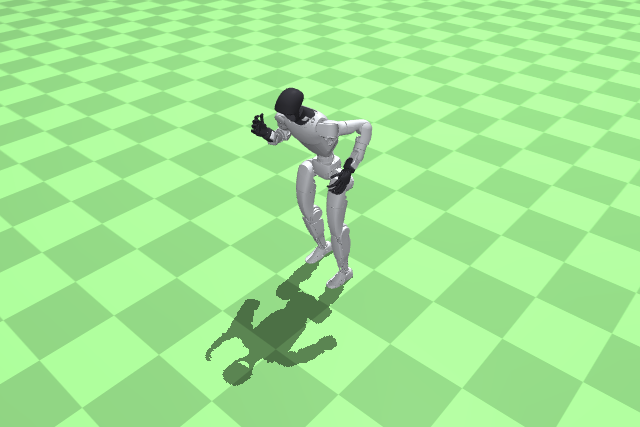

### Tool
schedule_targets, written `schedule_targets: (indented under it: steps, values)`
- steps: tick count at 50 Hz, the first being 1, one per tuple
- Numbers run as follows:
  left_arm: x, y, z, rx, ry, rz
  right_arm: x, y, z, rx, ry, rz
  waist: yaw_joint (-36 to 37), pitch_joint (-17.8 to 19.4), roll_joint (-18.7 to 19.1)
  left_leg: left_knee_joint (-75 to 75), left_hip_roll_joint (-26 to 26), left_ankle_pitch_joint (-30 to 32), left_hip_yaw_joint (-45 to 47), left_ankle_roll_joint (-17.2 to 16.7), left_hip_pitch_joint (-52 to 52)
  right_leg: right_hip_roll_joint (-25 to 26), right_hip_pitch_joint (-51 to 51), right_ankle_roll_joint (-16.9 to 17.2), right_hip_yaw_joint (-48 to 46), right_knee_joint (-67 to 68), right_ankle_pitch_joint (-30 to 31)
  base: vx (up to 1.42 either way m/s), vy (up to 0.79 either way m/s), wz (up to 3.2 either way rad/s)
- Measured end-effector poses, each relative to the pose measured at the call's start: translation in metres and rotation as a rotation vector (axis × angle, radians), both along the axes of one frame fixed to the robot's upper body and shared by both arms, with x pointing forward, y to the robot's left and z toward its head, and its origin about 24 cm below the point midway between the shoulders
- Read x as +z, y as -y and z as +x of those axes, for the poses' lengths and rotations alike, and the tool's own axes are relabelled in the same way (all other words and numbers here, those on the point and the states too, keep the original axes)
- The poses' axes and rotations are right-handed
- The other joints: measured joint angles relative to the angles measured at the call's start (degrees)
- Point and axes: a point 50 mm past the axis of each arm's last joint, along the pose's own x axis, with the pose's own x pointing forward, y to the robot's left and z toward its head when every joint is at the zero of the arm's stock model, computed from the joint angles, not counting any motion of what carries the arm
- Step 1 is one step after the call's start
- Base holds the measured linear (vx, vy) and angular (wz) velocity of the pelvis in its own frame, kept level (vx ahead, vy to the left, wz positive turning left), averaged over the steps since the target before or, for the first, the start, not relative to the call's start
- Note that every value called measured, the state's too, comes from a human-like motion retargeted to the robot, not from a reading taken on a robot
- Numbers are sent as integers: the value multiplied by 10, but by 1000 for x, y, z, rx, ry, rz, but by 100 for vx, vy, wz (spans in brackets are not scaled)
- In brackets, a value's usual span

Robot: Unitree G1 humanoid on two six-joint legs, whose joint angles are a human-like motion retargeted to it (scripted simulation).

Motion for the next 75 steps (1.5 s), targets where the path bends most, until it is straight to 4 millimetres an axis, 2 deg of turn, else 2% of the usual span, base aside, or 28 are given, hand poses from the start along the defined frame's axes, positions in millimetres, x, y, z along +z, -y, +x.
schedule_targets:
  steps: [2, 5, 7, 9, 10, 12, 15, 19, 22, 25, 28, 30, 33, 35, 37, 39, 42, 45, 48, 50, 54, 57, 60, 65, 67, 70, 72, 75]
  values:
    - [-4, 18, 20, -23, 61, 0, -16, -8, 11, 2, -122, -62, -7, -6, 23, 15, 19, -45, -6, 1, 5, 18, -71, -19, -3, 221, -88, 13, 16, 8]
    - [15, 52, 77, -65, 269, 43, -61, -21, 44, -9, -419, -169, -26, -3, 2, 141, 1, -172, -2, 56, -25, -8, -136, -53, -8, 478, -202, 12, 8, 53]
    - [53, 78, 117, -116, 463, 98, -111, -28, 63, 18, -712, -256, -20, -5, -14, 249, -8, -219, 12, 66, -58, -16, -153, -83, 1, 562, -244, 12, 4, 19]
    - [106, 98, 145, -134, 684, 114, -149, -26, 65, 68, -930, -289, -5, -12, -28, 259, -25, -218, 18, 85, -50, -25, -158, -96, 13, 580, -254, 16, 3, -14]
    - [134, 104, 150, -118, 804, 115, -157, -20, 59, 83, -979, -288, -2, -20, -28, 255, -26, -216, 22, 69, -43, -28, -155, -95, 10, 572, -258, 25, 4, -8]
    - [177, 105, 142, -46, 1019, 62, -147, -2, 43, 51, -952, -344, -16, -50, -15, 192, -17, -182, 17, 41, -13, -31, -133, -87, -23, 485, -250, 27, 3, 2]
    - [208, 93, 113, 25, 1233, -46, -130, 19, 27, 13, -943, -438, -48, -105, 7, 59, -1, -72, 0, 13, 36, -23, -78, -62, -86, 257, -180, 26, -3, 10]
    - [198, 77, 80, -77, 1223, -205, -139, 32, 20, 31, -1078, -420, -68, -182, -3, -56, -23, 73, -12, -1, 77, -17, -7, -5, -67, -53, -9, 26, -10, 3]
    - [173, 75, 69, -172, 1077, -245, -150, 27, 24, 37, -1110, -404, -61, -216, -30, 24, -57, 41, -3, 23, 60, -41, 9, 23, -15, -128, 54, 22, -12, -25]
    - [143, 74, 70, -254, 860, -144, -155, 18, 39, 64, -1083, -375, -55, -217, -52, 322, -71, -69, 45, 53, -42, -84, 26, 30, -21, -127, 10, 12, -10, 0]
    - [98, 65, 79, -285, 576, 31, -150, 4, 68, 146, -1011, -290, -40, -169, -29, 612, -26, -156, 65, 75, -117, -76, 59, 9, -15, -101, -120, 2, -7, -21]
    - [44, 55, 81, -260, 298, 84, -129, -15, 93, 234, -885, -196, -36, -123, -1, 744, 2, -201, 52, 86, -131, -55, 64, -22, -5, -31, -196, -1, -4, -68]
    - [-46, 37, 55, -154, -177, 23, -58, -52, 115, 305, -587, -89, -61, -122, 9, 835, 20, -234, 37, 98, -172, -47, -24, -51, 10, 166, -275, 8, -3, -37]
    - [-64, 23, 30, -107, -314, 5, -9, -61, 107, 373, -374, 10, -78, -155, -2, 820, 19, -235, 41, 111, -191, -57, -55, -38, 8, 197, -270, 23, -1, 37]
    - [-52, 8, 19, -105, -310, 54, 23, -55, 89, 391, -201, 69, -71, -191, -16, 724, 14, -217, 55, 118, -178, -60, -21, -24, -1, 99, -218, 31, 3, 41]
    - [-35, 0, 14, -137, -271, 69, 33, -46, 68, 406, -86, 109, -46, -231, -41, 569, 5, -198, 84, 115, -134, -71, 11, 1, -7, 2, -133, 35, 7, 11]
    - [-12, -7, 15, -142, -188, 63, 29, -33, 47, 461, -31, 101, -12, -282, -73, 271, -6, -150, 130, 88, -36, -76, 39, 30, -10, -96, -9, 33, 12, -21]
    - [5, -1, 27, -117, -57, 60, 15, -32, 39, 349, -72, -58, -5, -297, -60, 7, -4, -60, 101, 44, 52, -45, 69, 30, -30, -122, 34, 24, 17, -2]
    - [25, 26, 61, -129, 172, 4, -10, -42, 45, 279, -194, -224, -21, -246, -3, -62, 39, -13, 26, 3, 99, 0, 81, -17, -66, 28, -55, 12, 19, 66]
    - [48, 52, 89, -182, 365, -1, -36, -44, 54, 207, -319, -324, -31, -211, 14, -40, 56, -66, 2, 3, 105, -2, 32, -36, -75, 237, -137, 2, 16, 110]
    - [134, 121, 140, -309, 799, 78, -114, -32, 76, 72, -746, -298, -18, -128, -27, 180, 15, -228, -25, 41, 10, -54, -77, -68, -47, 539, -254, -4, 9, 112]
    - [209, 166, 138, -358, 1101, 37, -163, -14, 61, 50, -1024, -202, 23, -98, -32, 238, -3, -244, -22, 44, -19, -56, -118, -80, -17, 585, -272, 10, 5, 22]
    - [247, 172, 113, -327, 1320, -85, -166, 5, 35, 44, -1065, -298, 9, -129, 5, 141, 15, -187, -24, 5, 22, -24, -104, -53, -26, 461, -238, 27, 2, 2]
    - [244, 144, 84, -395, 1384, -266, -150, 21, 25, 24, -1058, -371, -68, -165, 54, -60, 9, 46, -42, -12, 88, -8, -2, -3, -97, 17, -93, 24, -5, 25]
    - [233, 136, 80, -440, 1338, -227, -147, 23, 29, 11, -1054, -368, -89, -154, 47, -72, -9, 85, 0, -16, 100, -28, 19, 25, -112, -102, -48, 20, -9, 14]
    - [208, 134, 76, -529, 1205, -190, -143, 17, 42, -4, -1003, -316, -90, -137, 14, 41, -23, 33, 110, 33, 74, -81, 4, 57, -118, -158, 22, 13, -11, -30]
    - [185, 128, 80, -552, 1068, -169, -133, 12, 56, -43, -933, -258, -87, -119, -9, 237, -22, -43, 125, 62, 8, -114, -6, 49, -115, -152, 36, 7, -11, -58]
    - [146, 110, 92, -481, 850, -187, -108, 14, 79, -132, -801, -210, -68, -78, 16, 534, -4, -132, 83, 51, -100, -110, -15, 17, -95, -114, -54, 5, -5, -94]
